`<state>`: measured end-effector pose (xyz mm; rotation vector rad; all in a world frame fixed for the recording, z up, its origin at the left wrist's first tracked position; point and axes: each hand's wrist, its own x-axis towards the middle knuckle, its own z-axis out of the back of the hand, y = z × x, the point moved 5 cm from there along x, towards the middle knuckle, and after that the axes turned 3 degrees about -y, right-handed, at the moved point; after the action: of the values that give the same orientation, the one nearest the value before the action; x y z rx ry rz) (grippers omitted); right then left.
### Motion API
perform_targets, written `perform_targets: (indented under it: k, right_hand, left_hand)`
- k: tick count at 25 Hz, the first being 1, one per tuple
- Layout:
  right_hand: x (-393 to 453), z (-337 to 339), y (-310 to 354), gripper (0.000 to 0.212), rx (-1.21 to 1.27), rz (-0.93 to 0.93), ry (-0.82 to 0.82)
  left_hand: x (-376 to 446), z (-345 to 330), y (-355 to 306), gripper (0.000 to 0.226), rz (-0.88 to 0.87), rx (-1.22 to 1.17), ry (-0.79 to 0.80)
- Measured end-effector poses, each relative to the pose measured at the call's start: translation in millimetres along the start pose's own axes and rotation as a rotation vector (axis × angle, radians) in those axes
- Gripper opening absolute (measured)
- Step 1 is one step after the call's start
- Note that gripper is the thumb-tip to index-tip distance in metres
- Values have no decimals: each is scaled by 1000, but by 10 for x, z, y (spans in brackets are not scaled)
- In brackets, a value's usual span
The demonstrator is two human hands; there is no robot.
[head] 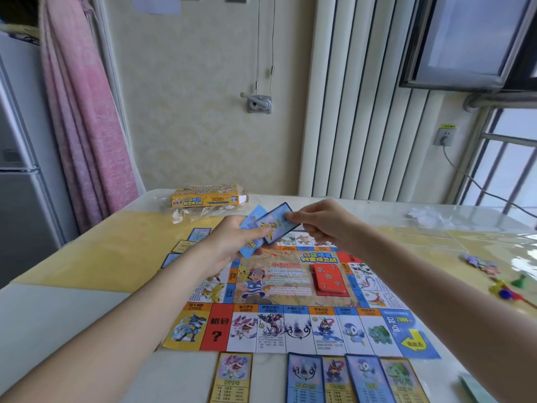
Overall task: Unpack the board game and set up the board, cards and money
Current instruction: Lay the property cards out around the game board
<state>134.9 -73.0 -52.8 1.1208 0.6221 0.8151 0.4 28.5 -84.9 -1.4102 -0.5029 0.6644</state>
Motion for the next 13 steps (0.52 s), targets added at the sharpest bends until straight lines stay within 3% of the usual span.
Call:
perform_targets:
  k: [5,8,10,13]
  right_hand:
    - [-28,-22,4,13,13,-27,93]
    - [-63,-110,-12,8,-184,-18,210]
    - [-74,-177,-1,4,-252,0,237]
    - [-26,-238,59,7,-131,30,170]
  left_hand:
    - [-84,60,-69,11,15,-38,7]
    - [-104,167,-116,10,-51,-58,-103]
    - [-96,223,-147,8,-106,58,-129]
    - [-109,259,-216,16,-147,322,-40]
